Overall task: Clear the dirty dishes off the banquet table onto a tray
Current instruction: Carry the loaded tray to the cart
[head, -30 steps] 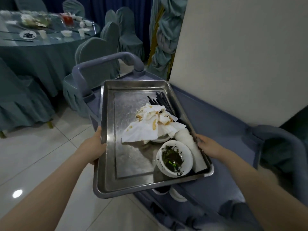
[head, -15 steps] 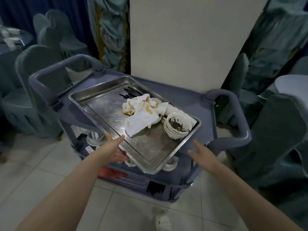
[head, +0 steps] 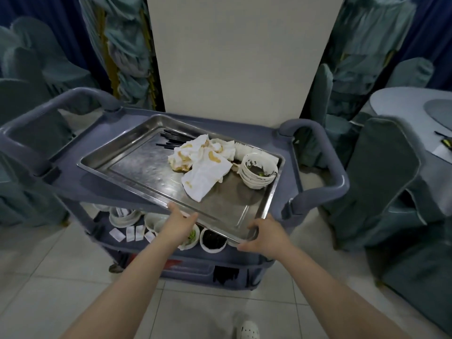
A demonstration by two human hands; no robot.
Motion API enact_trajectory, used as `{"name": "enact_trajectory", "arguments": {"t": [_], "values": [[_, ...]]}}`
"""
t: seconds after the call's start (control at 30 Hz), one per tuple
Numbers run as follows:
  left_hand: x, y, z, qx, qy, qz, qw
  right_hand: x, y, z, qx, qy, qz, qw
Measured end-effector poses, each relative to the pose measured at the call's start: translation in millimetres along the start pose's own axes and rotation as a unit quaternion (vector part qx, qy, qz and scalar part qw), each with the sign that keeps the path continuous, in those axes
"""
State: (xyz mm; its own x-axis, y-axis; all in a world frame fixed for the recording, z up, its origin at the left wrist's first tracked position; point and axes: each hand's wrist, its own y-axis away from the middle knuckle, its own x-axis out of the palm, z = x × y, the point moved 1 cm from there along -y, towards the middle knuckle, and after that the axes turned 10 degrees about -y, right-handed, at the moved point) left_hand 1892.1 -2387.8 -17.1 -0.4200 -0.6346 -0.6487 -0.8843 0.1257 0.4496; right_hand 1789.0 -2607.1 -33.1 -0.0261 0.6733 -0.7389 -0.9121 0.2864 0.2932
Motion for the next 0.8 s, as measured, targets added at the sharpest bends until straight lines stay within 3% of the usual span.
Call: {"name": "enact_trajectory", "arguments": {"t": [0.1, 0.2, 0.37, 0.6, 0.7, 0.8], "values": [[-15, -14, 11, 0.041, -0.088, -0.081, 0.992, -8, -8, -4, -0.008, 0.001, -0.005, 1.000], [-22, -33, 14, 0.079, -0.195, -0.111, 0.971, -22, -26, -8, -0.013, -0.011, -0.001, 1.000], [-15, -62, -2, 0.147, -0.366, -0.064, 0.917, -44, -65, -15, -0.020, -0.030, -0.031, 0.999], [-6, -98, -25, 0.157, -0.404, -0.094, 0.896, -74, -124, -20, -0.027, -0.014, -0.050, 0.998], [-3, -112, -36, 0.153, -0.399, -0.073, 0.901, -80, -144, -19, -0.012, -0.018, -0.096, 0.995], [0, -120, -45, 0.143, -0.387, -0.070, 0.908, -85, -159, -20, -0.013, -0.002, -0.080, 0.997]]}}
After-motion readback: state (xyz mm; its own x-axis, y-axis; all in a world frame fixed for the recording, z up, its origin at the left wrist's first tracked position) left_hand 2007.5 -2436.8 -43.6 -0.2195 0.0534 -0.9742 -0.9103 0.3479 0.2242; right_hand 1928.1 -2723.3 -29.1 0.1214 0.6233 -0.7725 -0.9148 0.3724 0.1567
